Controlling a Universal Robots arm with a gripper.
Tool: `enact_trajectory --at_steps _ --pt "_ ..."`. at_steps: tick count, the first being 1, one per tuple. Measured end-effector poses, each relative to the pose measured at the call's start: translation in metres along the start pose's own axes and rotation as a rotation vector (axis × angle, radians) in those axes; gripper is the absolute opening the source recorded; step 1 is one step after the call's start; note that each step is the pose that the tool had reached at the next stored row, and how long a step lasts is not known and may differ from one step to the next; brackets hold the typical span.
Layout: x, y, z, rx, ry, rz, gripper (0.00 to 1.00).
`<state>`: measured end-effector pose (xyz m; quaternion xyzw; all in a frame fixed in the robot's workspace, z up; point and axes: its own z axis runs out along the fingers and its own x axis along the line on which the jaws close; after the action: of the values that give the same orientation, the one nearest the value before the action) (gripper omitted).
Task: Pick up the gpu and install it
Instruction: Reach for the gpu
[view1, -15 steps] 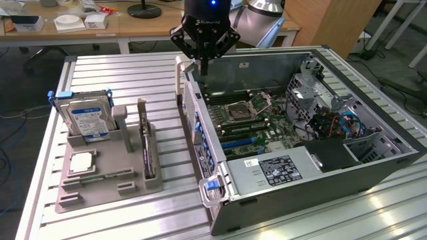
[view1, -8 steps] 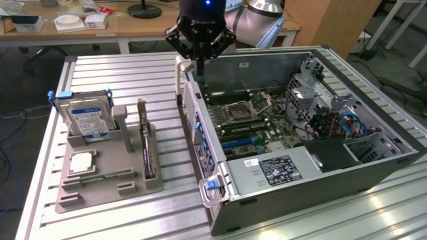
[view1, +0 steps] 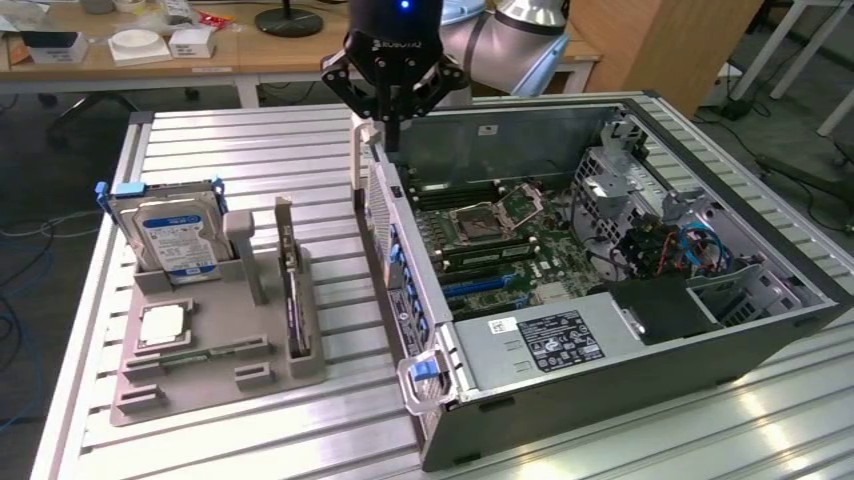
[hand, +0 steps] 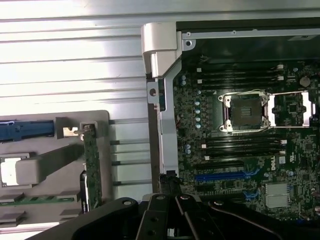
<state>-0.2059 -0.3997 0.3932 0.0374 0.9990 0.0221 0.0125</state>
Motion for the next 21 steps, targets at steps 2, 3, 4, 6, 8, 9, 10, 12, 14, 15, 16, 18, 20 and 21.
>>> enact_trajectory --at_steps 2,3,4,6,8,9,10,12,14,15,16,18,20,21 --pt "0.002 -0.0002 0.0 0.0 0.0 0.0 0.1" --pt "0.003 -0.0002 -0.0001 0.0001 0.0 0.0 0.1" --pt "0.004 -0.0003 -0.0001 0.0001 0.0001 0.0 0.1" --pt "0.006 -0.0005 -0.0001 0.0 0.0 0.0 0.1" --pt "0.008 -0.0007 -0.0002 0.0 0.0 0.0 0.1" --pt "0.009 -0.0008 -0.0002 0.0 0.0 0.0 0.1" --pt "0.01 -0.0009 -0.0002 0.0 0.0 0.0 0.1" --pt "0.012 -0.001 -0.0003 0.0 0.0 0.0 0.1" --pt "0.015 -0.0012 -0.0003 0.0001 0.0001 0.0 0.1" --pt "0.016 -0.0014 -0.0003 0.0001 0.0 0.0 0.1" --pt "0.017 -0.0015 -0.0003 0.0 0.0 0.0 0.1" --pt "0.02 -0.0017 -0.0004 0.0 0.0 0.0 0.1" --pt "0.022 -0.0019 -0.0004 0.0 0.0 0.0 0.1" --pt "0.024 -0.002 -0.0005 0.0 0.0001 0.0 0.1"
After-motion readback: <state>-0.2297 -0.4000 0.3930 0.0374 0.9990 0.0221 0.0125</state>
